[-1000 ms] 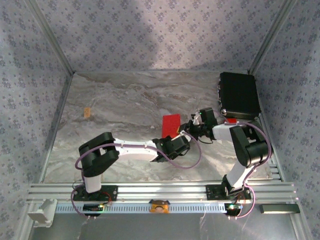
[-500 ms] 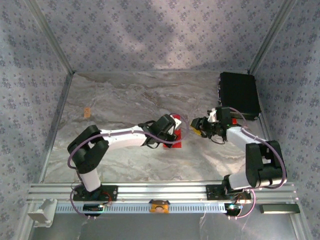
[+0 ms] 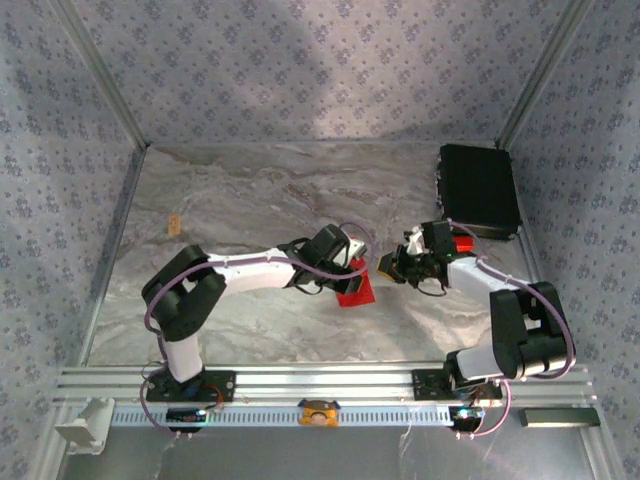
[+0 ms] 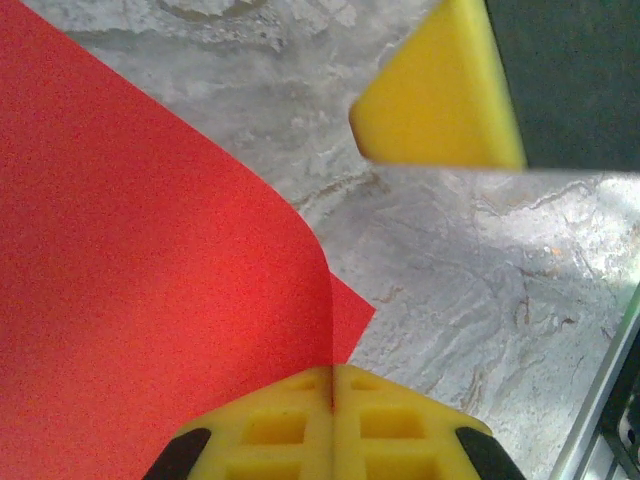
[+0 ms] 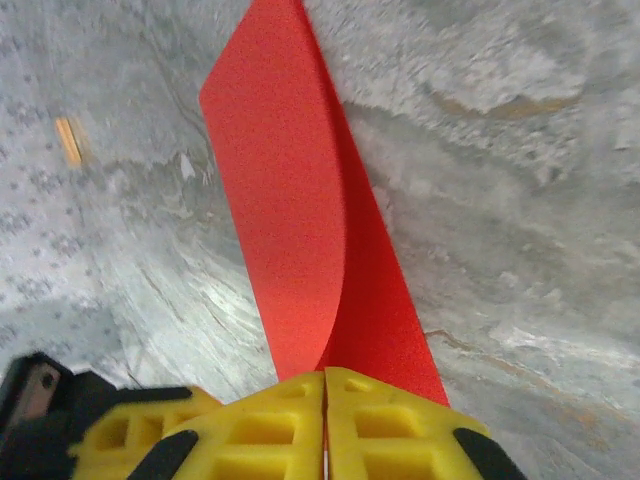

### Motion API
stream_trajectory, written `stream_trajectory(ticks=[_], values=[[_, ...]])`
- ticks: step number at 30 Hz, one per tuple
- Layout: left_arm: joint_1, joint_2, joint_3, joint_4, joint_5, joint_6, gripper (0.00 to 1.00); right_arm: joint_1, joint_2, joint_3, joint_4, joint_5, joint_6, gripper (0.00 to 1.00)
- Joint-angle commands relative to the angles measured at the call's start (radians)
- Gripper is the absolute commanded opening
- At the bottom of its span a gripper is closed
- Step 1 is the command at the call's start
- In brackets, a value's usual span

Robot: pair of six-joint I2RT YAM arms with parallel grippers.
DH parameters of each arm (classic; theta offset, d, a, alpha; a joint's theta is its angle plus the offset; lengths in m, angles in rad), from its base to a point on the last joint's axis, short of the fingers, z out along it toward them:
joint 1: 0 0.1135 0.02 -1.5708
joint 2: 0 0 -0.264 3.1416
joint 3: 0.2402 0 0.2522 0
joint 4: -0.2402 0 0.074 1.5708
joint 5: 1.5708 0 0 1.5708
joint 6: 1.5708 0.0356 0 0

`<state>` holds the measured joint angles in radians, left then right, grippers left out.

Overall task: Fold a paper plane with a square sheet of paper (pick it up from the middle)
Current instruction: Fold the triangle a second time at the center of the table.

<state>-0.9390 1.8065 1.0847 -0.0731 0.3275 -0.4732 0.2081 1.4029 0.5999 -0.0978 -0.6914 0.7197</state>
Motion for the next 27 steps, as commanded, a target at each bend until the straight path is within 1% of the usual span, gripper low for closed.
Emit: stream_trajectory(ticks=[1, 5, 7, 9, 16, 20, 27], values=[[0.014, -0.024, -0.026, 0.033, 0.002, -0.03, 0.0, 0.04, 0.032, -0.004, -0.006, 0.003, -0.005, 0.04], [0.016, -0.015, -0.024, 0.018, 0.013, -0.021, 0.01, 0.086, 0.072, -0.006, 0.011, 0.004, -0.006, 0.0], [0.017, -0.015, -0.026, 0.02, 0.01, -0.022, 0.01, 0.097, 0.086, -0.014, 0.02, 0.021, -0.001, 0.0], [0.018, -0.016, -0.025, 0.018, 0.009, -0.02, 0.01, 0.105, 0.099, -0.026, 0.052, 0.011, 0.008, 0.0], [0.028, -0.016, -0.025, 0.001, 0.005, -0.01, 0.02, 0.109, 0.154, -0.032, 0.04, 0.04, -0.019, 0.0], [0.059, -0.014, -0.036, -0.006, 0.033, 0.003, 0.03, 0.109, 0.183, -0.044, 0.023, 0.069, -0.032, 0.0], [0.093, 0.02, -0.017, -0.037, 0.033, 0.043, 0.03, 0.102, 0.192, -0.056, 0.043, 0.058, -0.031, 0.0]])
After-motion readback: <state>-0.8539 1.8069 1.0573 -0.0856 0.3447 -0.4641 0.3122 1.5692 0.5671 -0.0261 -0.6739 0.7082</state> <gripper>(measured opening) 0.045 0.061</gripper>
